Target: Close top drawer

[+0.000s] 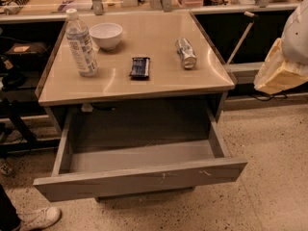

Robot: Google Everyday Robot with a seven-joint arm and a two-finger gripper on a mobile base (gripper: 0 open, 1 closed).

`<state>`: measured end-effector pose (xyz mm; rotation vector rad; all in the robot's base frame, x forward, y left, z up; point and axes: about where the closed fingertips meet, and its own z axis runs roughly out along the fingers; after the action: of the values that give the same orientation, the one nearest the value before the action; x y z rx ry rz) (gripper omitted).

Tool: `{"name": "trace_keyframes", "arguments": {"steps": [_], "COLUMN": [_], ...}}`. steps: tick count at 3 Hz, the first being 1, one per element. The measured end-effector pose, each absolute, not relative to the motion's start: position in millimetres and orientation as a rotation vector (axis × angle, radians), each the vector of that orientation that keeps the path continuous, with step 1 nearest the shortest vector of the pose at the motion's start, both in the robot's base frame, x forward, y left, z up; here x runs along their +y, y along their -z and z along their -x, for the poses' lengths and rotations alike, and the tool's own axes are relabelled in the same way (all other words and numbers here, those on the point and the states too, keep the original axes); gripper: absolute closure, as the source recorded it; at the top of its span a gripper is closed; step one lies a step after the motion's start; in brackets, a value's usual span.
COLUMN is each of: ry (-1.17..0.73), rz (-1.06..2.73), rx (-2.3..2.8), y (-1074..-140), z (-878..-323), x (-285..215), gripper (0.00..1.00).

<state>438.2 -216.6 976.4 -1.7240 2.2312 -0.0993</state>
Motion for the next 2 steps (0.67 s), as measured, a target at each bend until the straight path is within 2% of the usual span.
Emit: {"name": "trace_keyframes", "arguments": {"steps": [2], "ry": [0.094], "rz": [1.680], "rx": [2.286], "y": [-942.3], "z": [-442.6], "x": [-219.7], "gripper": [1.00]}}
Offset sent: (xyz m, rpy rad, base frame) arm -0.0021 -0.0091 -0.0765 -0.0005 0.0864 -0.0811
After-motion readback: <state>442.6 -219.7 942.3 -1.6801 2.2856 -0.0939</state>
